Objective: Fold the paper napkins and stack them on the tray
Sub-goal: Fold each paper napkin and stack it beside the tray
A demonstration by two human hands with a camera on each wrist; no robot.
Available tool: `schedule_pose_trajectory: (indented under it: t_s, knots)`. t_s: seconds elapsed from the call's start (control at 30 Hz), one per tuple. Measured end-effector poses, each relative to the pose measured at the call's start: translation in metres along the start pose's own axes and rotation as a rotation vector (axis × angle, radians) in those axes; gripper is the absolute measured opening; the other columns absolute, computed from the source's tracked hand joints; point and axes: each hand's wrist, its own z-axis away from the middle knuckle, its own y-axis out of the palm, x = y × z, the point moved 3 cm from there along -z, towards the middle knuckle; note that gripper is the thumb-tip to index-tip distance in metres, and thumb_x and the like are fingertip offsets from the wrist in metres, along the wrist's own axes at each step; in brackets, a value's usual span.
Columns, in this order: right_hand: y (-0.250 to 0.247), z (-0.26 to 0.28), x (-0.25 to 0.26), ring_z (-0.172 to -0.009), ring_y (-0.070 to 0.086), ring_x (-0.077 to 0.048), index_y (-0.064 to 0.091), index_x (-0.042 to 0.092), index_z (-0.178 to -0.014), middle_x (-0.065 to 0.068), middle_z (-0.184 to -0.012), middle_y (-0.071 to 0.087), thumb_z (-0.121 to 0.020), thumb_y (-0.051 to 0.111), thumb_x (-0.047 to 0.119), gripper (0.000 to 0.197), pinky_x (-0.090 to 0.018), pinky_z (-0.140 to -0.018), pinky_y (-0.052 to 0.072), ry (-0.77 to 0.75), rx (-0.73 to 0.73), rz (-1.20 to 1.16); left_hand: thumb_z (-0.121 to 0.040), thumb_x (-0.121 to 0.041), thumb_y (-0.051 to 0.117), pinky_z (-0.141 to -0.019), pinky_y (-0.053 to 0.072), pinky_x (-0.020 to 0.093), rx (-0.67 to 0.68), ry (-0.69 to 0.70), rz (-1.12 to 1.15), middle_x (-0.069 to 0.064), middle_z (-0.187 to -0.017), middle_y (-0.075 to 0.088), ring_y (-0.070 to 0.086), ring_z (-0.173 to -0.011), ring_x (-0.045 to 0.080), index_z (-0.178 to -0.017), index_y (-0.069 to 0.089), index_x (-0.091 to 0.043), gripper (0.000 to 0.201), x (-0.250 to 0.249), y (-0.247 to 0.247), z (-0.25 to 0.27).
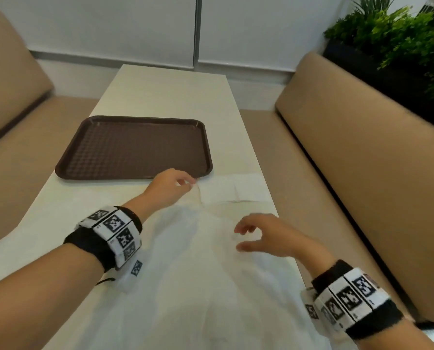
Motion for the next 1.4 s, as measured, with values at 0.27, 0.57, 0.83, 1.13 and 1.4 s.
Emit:
schedule_pose_trajectory:
  t_s: [0.27,0.57,0.83,1.13,1.4]
  knots:
    - [0.084,0.04,0.027,-0.111,0.044,-0.02,0.034,0.022,-0.136,0.003,-0.124,0.042,-0.065,0.078,0.056,0.09,-0.033,-0.092,0.039,0.143,0.004,0.265,-0.092,-0.018,0.058,-0.062,0.045,0.015,-0.091,-0.035,0.301,-0.006,-0.096,0.067,0.06,-0.072,0.013,-0.092,0.07,-0.028,0.016,0.02,-0.049,0.139]
    - [0.126,0.069,0.062,-0.113,0.044,-0.02,0.04,0.02,-0.133,0.004,-0.131,0.042,-0.075,0.071,0.043,0.07,-0.033,-0.092,0.045,-0.127,0.035,0.326,-0.091,-0.016,0.06,-0.066,0.041,0.022,-0.173,-0.111,0.487,-0.015,-0.086,0.068,0.057,-0.066,0.001,-0.081,0.072,-0.039,0.027,0.056,-0.05,0.228]
    - [0.098,0.073,0.065,-0.095,0.062,-0.02,0.067,0.017,-0.108,0.002,-0.107,0.065,-0.094,0.052,0.018,0.02,-0.027,-0.079,0.047,-0.107,-0.244,0.293,-0.092,-0.03,0.057,-0.067,0.044,0.025,-0.17,-0.141,0.498,-0.009,-0.083,0.069,0.061,-0.073,0.009,-0.081,0.073,-0.038,0.021,0.052,-0.059,0.242]
    - [-0.009,0.136,0.145,-0.077,0.059,-0.012,0.069,0.021,-0.089,0.007,-0.086,0.069,-0.086,0.056,0.022,0.013,-0.03,-0.072,0.045,-0.468,-0.919,0.318,-0.064,-0.089,0.022,-0.098,0.046,0.046,0.687,-0.517,1.263,0.026,-0.123,0.061,0.057,-0.116,0.043,-0.123,0.058,-0.005,0.109,-0.012,-0.004,0.22]
    - [0.009,0.167,0.14,-0.125,0.045,-0.008,0.055,0.036,-0.119,0.013,-0.13,0.051,-0.068,0.067,0.069,0.061,-0.029,-0.1,0.033,-0.53,-0.686,0.261,-0.076,-0.02,0.06,-0.079,0.058,0.038,0.392,-0.282,1.447,0.018,-0.11,0.069,0.07,-0.09,0.029,-0.098,0.075,-0.004,0.031,-0.042,-0.027,0.206]
